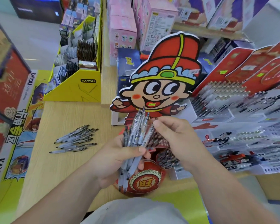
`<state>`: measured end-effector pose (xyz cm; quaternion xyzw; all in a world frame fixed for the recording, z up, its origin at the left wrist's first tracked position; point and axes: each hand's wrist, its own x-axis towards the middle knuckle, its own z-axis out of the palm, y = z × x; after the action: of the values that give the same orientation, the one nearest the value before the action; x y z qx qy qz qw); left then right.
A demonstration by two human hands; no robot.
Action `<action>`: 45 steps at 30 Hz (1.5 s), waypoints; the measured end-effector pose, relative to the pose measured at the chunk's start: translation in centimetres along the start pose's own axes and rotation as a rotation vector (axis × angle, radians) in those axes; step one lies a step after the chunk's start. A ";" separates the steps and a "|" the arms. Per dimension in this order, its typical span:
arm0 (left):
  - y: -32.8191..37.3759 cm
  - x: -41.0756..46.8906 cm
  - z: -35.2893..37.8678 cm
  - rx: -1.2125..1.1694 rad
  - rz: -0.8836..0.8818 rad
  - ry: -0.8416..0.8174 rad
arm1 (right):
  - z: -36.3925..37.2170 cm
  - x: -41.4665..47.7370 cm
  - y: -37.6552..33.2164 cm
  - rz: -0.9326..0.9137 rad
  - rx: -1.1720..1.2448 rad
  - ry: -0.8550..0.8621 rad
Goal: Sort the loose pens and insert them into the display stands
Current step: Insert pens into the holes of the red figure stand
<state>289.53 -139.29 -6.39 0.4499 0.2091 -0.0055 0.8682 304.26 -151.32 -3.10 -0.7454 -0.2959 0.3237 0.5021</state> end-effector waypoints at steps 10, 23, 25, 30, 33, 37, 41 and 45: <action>0.1 2.1 3.3 -0.095 0.044 0.329 | -6.0 1.9 1.7 0.009 0.382 0.027; -2.2 2.8 4.3 -0.182 0.117 0.608 | -8.7 3.2 5.6 -0.229 -0.131 0.229; -2.4 2.9 4.5 -0.211 0.137 0.598 | -8.5 3.6 6.6 -0.197 -0.127 0.206; -2.4 3.1 4.8 -0.265 0.135 0.583 | -8.0 4.7 8.6 -0.121 -0.183 0.101; -2.5 2.9 4.6 -0.268 0.138 0.586 | -7.6 4.9 9.0 -0.110 -0.206 0.074; -2.7 2.7 4.6 -0.231 0.115 0.607 | -7.2 4.9 9.0 -0.068 -0.229 0.009; -3.0 2.6 4.6 -0.223 0.112 0.601 | -7.1 5.3 8.8 -0.029 -0.170 -0.005; -3.1 2.4 4.4 -0.223 0.127 0.600 | -7.1 5.7 8.6 -0.004 -0.143 -0.036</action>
<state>292.74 -144.13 -7.42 0.3459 0.4265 0.2043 0.8104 314.34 -153.65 -10.22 -0.7727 -0.3289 0.3141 0.4428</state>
